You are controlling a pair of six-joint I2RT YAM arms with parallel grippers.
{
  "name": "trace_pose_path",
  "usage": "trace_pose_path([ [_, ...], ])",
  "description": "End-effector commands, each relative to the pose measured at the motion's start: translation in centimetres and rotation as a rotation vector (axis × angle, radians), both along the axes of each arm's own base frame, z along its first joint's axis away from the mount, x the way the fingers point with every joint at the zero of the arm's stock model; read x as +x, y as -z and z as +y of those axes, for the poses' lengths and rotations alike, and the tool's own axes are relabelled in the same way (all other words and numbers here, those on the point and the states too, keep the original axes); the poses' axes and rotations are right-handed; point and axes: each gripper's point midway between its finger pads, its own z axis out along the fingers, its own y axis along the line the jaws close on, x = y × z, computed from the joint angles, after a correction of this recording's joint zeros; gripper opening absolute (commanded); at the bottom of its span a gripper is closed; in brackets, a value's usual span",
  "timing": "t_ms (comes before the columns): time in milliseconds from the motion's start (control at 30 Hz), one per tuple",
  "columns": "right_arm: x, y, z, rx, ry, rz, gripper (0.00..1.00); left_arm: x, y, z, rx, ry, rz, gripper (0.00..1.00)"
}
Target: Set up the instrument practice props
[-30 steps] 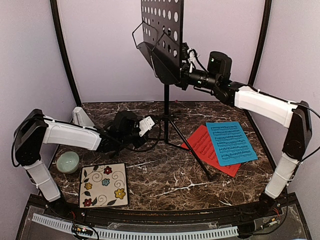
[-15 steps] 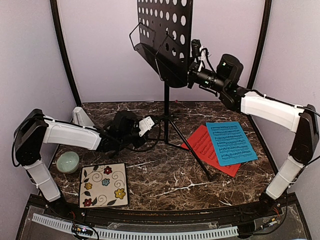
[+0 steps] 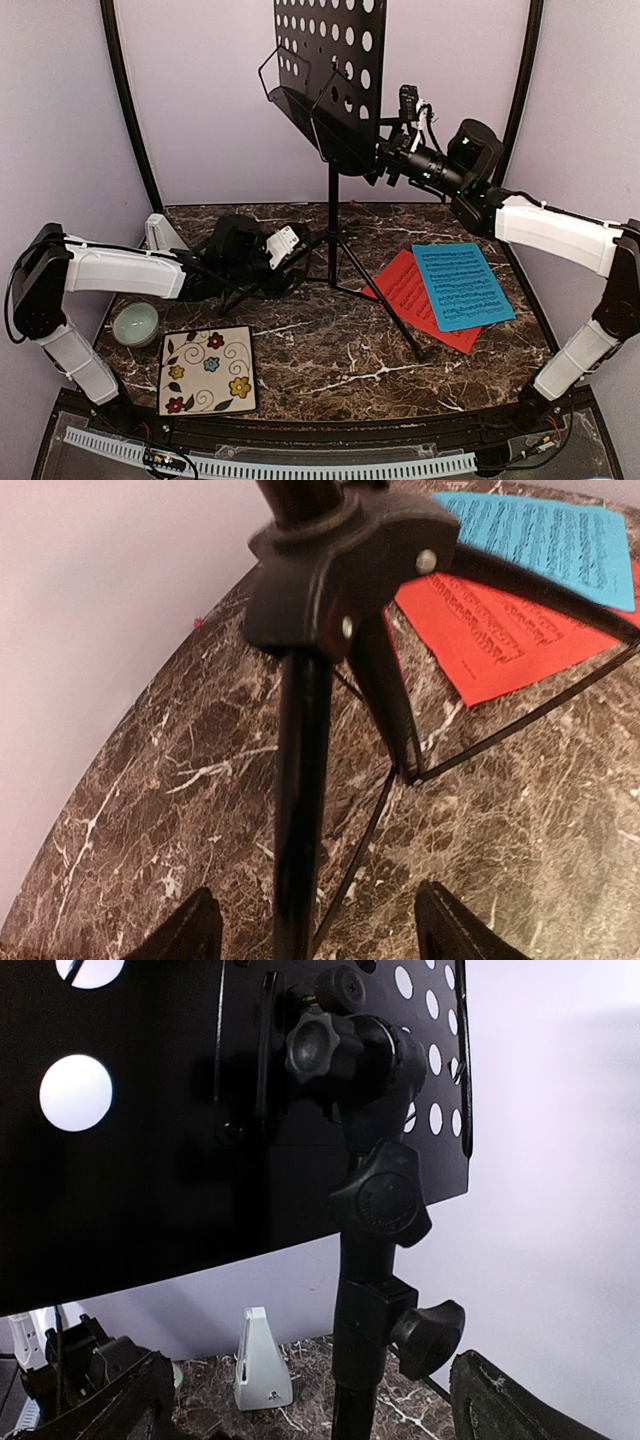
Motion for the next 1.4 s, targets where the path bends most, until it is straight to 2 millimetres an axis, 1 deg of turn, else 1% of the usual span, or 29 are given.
trace_pose_path([
  [0, -1.0, -1.2, -0.9, 0.037, 0.005, -0.028, 0.97, -1.9, -4.7, -0.5, -0.130, 0.083, -0.007, 0.71],
  [100, -1.2, -0.4, -1.2, 0.026, 0.011, -0.006, 0.98, -2.7, -7.1, -1.1, -0.217, 0.148, 0.013, 0.73],
  [200, -1.7, 0.2, -1.6, 0.030, 0.012, 0.015, 0.99, -2.4, -9.7, -1.9, -0.304, 0.199, 0.002, 0.73],
  [267, -2.1, 1.3, -2.0, 0.021, 0.012, 0.043, 1.00, -1.8, -11.0, -2.6, -0.345, 0.221, -0.011, 0.72],
  [367, -2.9, 1.8, -2.8, 0.024, 0.017, 0.061, 0.99, -0.4, -12.6, -3.7, -0.399, 0.244, -0.012, 0.68],
  [467, -3.8, 2.3, -3.8, 0.027, 0.034, 0.074, 1.00, 0.9, -13.9, -4.3, -0.485, 0.274, 0.004, 0.65],
  [533, -4.4, 2.4, -4.6, 0.029, 0.048, 0.078, 1.00, 1.6, -14.5, -4.6, -0.544, 0.313, 0.015, 0.64],
  [567, -4.7, 2.5, -4.9, 0.028, 0.054, 0.081, 1.00, 1.5, -14.9, -4.9, -0.560, 0.345, 0.020, 0.63],
  [600, -5.0, 2.5, -5.2, 0.030, 0.062, 0.082, 1.00, 1.6, -14.7, -5.4, -0.565, 0.375, 0.032, 0.63],
  [700, -5.4, 2.6, -6.2, 0.029, 0.087, 0.086, 1.00, 1.1, -14.6, -7.1, -0.583, 0.479, 0.078, 0.61],
  [833, -6.0, 2.5, -7.3, 0.054, 0.110, 0.101, 1.00, 1.4, -14.4, -8.6, -0.598, 0.554, 0.111, 0.60],
  [1000, -7.0, 2.2, -8.0, 0.082, 0.102, 0.112, 1.00, 1.4, -15.1, -10.1, -0.626, 0.662, 0.142, 0.59],
  [1067, -7.2, 2.1, -8.1, 0.079, 0.104, 0.112, 1.00, 1.8, -15.3, -10.5, -0.634, 0.675, 0.142, 0.56],
  [1200, -7.4, 1.9, -8.6, 0.084, 0.118, 0.109, 1.00, 2.4, -15.1, -11.1, -0.634, 0.706, 0.144, 0.51],
  [1267, -7.5, 1.7, -8.7, 0.090, 0.120, 0.107, 1.00, 2.5, -15.1, -11.3, -0.639, 0.729, 0.144, 0.47],
  [1367, -7.6, 1.6, -8.8, 0.084, 0.122, 0.107, 1.00, 2.4, -15.1, -11.5, -0.656, 0.768, 0.145, 0.38],
])
